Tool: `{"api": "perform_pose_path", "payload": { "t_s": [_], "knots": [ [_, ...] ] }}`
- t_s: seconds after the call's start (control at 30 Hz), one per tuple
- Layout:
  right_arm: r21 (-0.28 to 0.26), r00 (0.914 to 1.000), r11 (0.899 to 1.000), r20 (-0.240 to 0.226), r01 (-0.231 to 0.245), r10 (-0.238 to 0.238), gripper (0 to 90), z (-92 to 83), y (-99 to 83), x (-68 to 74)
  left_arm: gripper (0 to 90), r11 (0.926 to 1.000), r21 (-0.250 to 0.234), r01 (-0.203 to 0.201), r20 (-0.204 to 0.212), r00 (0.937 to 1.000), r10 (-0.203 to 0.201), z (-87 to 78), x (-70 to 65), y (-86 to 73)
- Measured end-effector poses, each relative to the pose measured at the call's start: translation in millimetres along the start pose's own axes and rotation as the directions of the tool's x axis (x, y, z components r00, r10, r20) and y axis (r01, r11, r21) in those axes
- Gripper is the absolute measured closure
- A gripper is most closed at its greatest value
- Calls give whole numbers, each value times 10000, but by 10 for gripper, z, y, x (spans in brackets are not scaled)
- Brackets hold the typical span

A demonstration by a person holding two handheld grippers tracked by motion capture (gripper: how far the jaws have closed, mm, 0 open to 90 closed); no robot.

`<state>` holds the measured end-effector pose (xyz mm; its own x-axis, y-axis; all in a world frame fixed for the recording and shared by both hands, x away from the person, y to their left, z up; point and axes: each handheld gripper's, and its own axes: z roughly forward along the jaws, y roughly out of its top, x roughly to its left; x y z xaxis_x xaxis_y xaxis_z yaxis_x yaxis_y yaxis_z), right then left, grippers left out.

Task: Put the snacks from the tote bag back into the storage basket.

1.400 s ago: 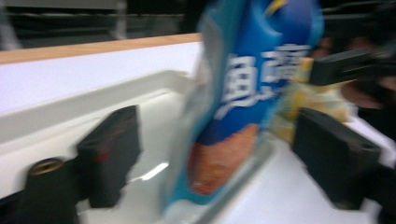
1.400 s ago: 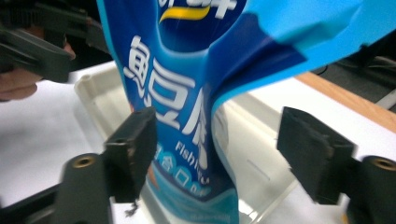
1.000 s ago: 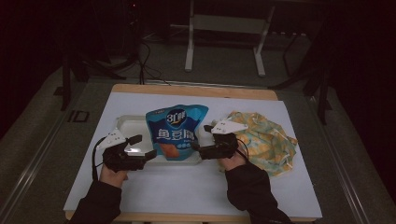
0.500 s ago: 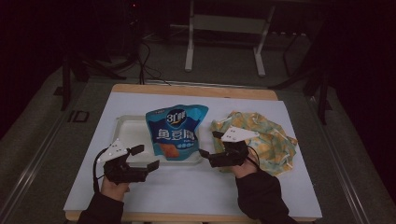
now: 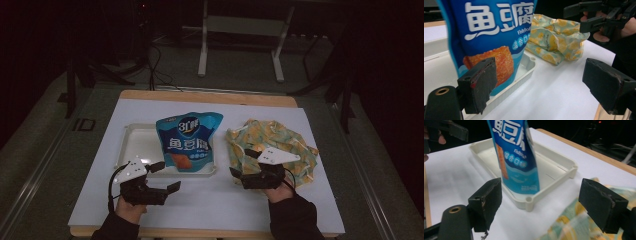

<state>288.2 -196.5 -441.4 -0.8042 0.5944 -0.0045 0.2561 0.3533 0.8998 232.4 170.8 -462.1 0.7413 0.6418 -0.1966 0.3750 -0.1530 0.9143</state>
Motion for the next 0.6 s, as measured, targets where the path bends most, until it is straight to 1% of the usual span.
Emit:
{"api": "perform_pose_path", "payload": {
  "t_s": [0.07,0.17,0.23,0.3,0.43,0.6],
  "knots": [
    [-83,9999,9999,8,-134,134,187,-59,-51,-14,131,10000,48,-78,146,9999,78,33,-27,-3],
    [30,9998,10000,203,50,-51,187,-136,-126,-29,131,9996,113,-250,308,9992,246,79,-64,-9],
    [15,9995,10000,309,37,-37,187,-197,-175,-48,131,9996,88,-266,401,9989,262,106,-75,-10],
    [-14,9993,10000,368,-52,53,186,-262,-220,-68,131,9996,31,-271,491,9984,269,129,-84,-8],
    [-46,9976,9999,675,-135,138,186,-391,-309,-105,131,9994,6,-347,666,9972,346,179,-101,-8],
    [7,9956,9995,875,-325,323,186,-507,-439,-142,131,9991,114,-409,856,9955,398,269,-134,-11]
  ]
}}
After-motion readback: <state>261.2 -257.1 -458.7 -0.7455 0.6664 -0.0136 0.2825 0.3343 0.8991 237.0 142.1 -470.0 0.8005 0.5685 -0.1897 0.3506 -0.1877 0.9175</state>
